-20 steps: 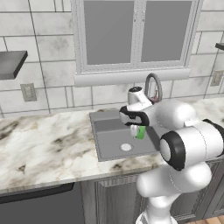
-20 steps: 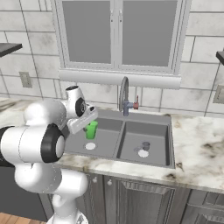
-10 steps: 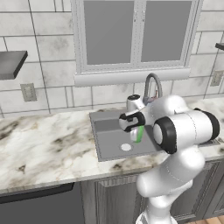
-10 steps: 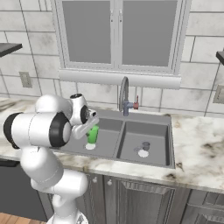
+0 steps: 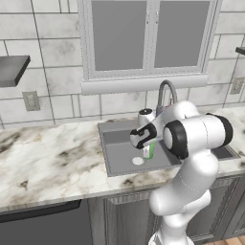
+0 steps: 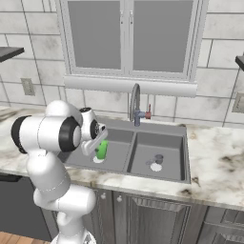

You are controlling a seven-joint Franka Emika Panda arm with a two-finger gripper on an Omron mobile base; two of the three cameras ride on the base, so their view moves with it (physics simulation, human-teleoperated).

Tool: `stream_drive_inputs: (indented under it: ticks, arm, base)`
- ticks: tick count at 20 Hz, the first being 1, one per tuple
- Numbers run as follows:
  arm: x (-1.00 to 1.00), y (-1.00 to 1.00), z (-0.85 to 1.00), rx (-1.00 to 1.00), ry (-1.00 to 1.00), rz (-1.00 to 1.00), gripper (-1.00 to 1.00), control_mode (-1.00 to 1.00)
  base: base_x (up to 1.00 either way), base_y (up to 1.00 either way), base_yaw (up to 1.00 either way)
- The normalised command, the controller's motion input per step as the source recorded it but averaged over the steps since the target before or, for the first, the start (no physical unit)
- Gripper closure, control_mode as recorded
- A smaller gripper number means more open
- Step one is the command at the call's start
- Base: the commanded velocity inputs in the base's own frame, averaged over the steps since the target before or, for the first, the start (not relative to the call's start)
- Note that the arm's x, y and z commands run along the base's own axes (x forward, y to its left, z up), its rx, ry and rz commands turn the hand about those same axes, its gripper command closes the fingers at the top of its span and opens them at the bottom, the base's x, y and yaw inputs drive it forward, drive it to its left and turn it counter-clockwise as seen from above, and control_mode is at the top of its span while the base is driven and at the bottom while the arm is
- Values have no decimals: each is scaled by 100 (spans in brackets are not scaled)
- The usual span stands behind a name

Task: Move any existing items from the left basin to the right basin for drying. Then move the cup from the counter to the left basin of the sink for washing.

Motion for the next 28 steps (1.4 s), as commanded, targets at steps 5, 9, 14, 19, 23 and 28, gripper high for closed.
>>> stream_drive_inputs:
  ticks: [5, 9, 14, 19, 23, 28]
  arm:
    - [1, 0, -17, 0, 0, 5, 100, -100]
    - [2, 0, -18, 0, 0, 5, 100, -100]
    - [0, 0, -9, 0, -1, 5, 100, -100]
    - [0, 0, 0, 1, -3, 4, 100, -100]
    - [2, 0, -1, 0, -5, 1, 100, -100]
    - [9, 0, -11, 0, -4, 1, 100, -100]
  base:
    - [0, 0, 0]
    - [0, 0, 0]
    - [0, 0, 0]
    - [0, 0, 0]
    - [0, 0, 0]
    - [0, 0, 0]
